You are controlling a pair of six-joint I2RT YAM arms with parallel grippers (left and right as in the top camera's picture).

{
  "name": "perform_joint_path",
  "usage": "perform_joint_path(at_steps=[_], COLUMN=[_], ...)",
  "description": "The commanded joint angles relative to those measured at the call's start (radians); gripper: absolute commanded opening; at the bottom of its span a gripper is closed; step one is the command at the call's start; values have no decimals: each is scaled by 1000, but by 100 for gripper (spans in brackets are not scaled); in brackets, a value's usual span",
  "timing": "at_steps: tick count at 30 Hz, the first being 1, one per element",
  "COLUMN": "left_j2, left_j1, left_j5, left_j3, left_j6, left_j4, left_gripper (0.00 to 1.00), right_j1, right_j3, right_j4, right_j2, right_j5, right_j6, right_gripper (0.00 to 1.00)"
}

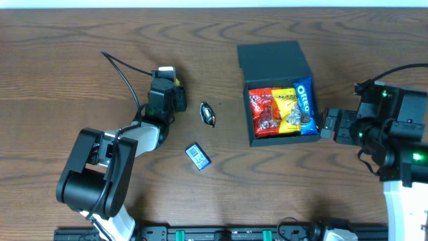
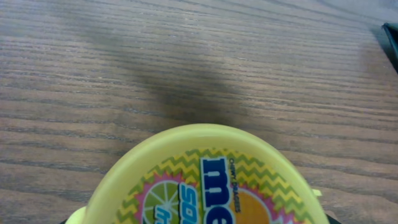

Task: Pack container
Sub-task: 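Move the left gripper to the yellow Mentos bottle and grasp it, then lift the Mentos bottle and lower it into the box's left front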

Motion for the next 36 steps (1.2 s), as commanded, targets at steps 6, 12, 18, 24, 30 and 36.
perform_joint_path(at_steps=[6,12,18,24,30,36], left_j2=[-171,-335,-332,-320,-245,-79], left_j1=[2,-28,-111,-242,-379,-460], left_j5=[-6,82,273,381,485,596], left_j3=[60,351,713,798,798,800], left_j6=[-59,-75,-75,-146,-214,-229], left_j4=[-159,-726,-1181,-1286,-1324,-1299], left_gripper=[6,6,6,6,6,6], right_j1=[-7,-7,-7,-7,-7,-7], right_j3=[12,12,12,12,12,12], right_j4=[2,0,3,-10,-24,-27], right_j2=[-2,-2,-2,-2,-2,-2], right_j5=[26,58,59,59,59,58], right_j6=[-13,-11,-11,-11,-11,-12], right_gripper=[99,99,99,99,99,99])
